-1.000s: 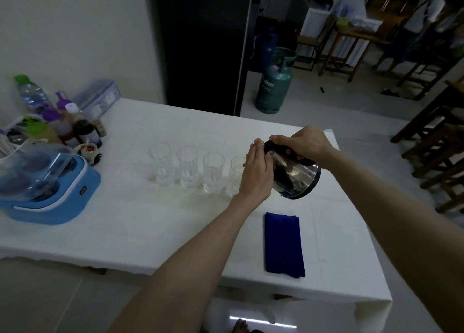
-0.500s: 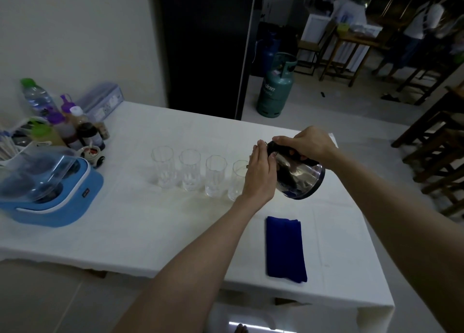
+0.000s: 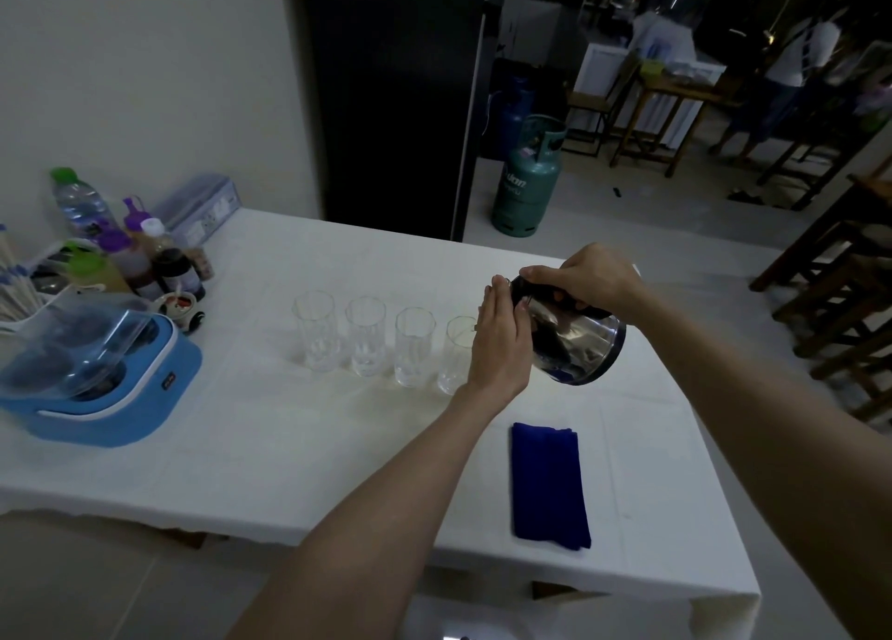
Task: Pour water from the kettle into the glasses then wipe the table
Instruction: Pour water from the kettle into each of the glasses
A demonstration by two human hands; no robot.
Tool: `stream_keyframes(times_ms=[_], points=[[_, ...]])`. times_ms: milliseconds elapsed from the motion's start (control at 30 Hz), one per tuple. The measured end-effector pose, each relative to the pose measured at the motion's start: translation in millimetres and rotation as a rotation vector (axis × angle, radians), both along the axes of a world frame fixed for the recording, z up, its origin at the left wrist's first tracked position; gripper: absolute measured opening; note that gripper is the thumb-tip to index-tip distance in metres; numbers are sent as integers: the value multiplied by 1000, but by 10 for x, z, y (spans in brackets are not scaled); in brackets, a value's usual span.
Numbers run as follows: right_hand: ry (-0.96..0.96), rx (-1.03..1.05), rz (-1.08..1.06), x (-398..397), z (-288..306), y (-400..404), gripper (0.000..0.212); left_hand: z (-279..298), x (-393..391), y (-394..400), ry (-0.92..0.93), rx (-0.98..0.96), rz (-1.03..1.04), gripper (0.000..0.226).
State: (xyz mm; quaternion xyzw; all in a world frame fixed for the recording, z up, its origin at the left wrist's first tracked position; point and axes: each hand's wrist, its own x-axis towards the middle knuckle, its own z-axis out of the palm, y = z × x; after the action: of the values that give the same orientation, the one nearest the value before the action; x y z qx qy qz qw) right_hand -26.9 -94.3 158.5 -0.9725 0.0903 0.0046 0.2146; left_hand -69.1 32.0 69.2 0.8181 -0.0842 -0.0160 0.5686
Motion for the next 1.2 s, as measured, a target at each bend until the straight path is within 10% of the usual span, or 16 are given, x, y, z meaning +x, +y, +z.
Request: stream_keyframes(times_ms=[1200], points=[[-29, -4, 48, 4, -10, 12, 62, 76, -42, -73, -19, 53, 43, 56]])
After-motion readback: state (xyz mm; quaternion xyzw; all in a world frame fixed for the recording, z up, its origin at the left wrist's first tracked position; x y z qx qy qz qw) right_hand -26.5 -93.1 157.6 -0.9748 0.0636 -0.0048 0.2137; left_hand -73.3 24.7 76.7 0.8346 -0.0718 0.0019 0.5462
